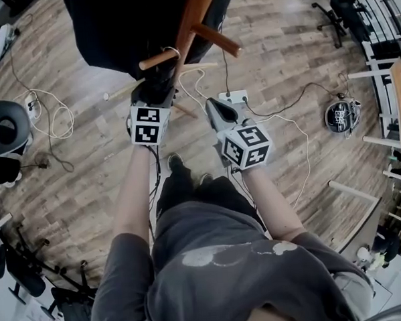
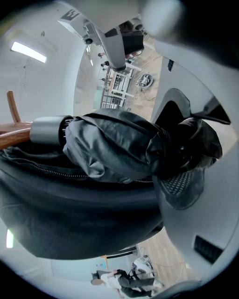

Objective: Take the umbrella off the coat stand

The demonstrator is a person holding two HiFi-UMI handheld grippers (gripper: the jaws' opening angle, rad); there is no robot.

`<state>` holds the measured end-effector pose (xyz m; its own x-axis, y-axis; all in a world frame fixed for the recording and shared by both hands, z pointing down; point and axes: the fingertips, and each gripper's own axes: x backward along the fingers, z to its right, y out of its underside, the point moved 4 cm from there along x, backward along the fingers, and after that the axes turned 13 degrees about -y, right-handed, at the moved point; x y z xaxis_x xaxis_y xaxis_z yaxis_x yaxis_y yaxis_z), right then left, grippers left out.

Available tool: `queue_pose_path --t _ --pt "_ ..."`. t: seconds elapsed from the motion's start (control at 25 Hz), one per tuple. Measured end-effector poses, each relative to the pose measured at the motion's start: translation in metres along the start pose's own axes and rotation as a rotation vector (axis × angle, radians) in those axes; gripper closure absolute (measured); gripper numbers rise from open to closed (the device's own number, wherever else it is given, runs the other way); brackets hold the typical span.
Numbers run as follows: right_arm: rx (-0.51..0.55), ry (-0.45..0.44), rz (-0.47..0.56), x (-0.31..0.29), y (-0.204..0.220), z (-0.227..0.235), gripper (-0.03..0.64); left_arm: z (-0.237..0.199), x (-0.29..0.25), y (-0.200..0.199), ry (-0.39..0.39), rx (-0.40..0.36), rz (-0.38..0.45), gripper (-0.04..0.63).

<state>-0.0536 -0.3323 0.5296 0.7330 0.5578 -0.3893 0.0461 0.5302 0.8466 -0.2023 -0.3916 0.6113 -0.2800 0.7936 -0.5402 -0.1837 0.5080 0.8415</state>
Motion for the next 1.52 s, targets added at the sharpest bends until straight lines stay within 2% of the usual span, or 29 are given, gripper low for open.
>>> queue_pose_path --t 0.12,0.72,1.2,1.52 --pt "0.004 0.001 0.01 0.002 -0.005 0.001 0.618 0.001 0.003 -0.002 0.012 0.017 0.01 0.324" --pt "0.013 -0.04 0.026 0.007 -0.021 -0.003 0.618 -0.001 0.037 -0.009 -0.041 0.056 0.055 0.324" --pt "0.044 -0.075 0.026 0.026 -0.034 -0.015 0.618 -0.007 0.077 -0.01 -0.113 0.165 0.072 0.325" --pt "0.044 -0.066 0.051 0.029 -0.045 -0.021 0.618 -0.008 0.102 -0.002 -0.118 0.171 0.06 0.325"
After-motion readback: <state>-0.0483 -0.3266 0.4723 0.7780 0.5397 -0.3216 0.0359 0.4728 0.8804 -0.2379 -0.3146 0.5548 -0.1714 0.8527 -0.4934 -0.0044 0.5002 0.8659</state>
